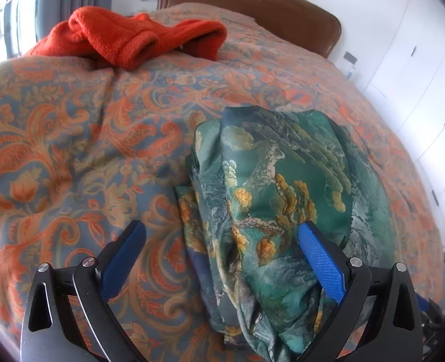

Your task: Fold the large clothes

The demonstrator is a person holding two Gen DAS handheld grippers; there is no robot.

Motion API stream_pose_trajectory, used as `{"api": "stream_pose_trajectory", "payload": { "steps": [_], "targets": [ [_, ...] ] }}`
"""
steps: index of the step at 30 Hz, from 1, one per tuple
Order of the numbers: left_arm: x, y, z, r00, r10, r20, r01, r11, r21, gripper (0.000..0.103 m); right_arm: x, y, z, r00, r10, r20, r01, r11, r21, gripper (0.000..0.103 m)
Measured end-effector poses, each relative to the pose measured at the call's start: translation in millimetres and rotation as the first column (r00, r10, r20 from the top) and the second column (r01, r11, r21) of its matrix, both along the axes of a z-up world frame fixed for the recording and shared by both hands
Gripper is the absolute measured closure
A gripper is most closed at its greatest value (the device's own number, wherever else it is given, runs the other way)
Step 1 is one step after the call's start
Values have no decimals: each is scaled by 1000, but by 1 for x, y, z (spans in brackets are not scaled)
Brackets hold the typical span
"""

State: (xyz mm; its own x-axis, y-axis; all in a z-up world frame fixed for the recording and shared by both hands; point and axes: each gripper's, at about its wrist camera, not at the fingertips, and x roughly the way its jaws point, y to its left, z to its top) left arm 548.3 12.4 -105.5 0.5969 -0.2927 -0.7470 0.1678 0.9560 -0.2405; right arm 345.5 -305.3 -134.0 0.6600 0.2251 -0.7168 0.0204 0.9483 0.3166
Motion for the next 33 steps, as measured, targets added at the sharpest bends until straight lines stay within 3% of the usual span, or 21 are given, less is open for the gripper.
{"api": "stream_pose_trajectory", "payload": {
  "steps": [8, 10, 13, 16, 20, 25, 33],
  "targets": [
    [-13, 5, 5, 999, 4, 44, -6, 999, 43, 2, -3, 3, -2, 1000, 3, 1, -3, 1000, -5, 36],
    [-12, 11, 3, 999, 13, 49, -13, 1000, -8, 2, -3, 2, -2, 1000, -4, 0, 4, 1000, -7, 36],
    [-19, 28, -1, 995, 81, 62, -72, 987, -144, 2, -6, 1, 1, 1000, -19, 11, 19, 999, -38, 36],
    [-27, 32, -4, 990, 122, 67, -117, 991, -68, 1, -8, 1, 4, 999, -41, 23, 43, 993, -114, 31],
    [-42, 32, -7, 990, 96, 107, -102, 993, 60, 1, -13, -6, 5, 997, -68, 33, 73, 986, -150, 31],
    [-56, 52, -11, 991, 89, 100, -87, 996, -19, 1, -16, -14, 5, 993, -118, 32, 121, 976, -178, 31],
    [-70, 48, -20, 999, 29, 30, -29, 1000, 4, 2, -17, -15, 8, 986, -164, 26, 165, 946, -281, 31]
  ]
}}
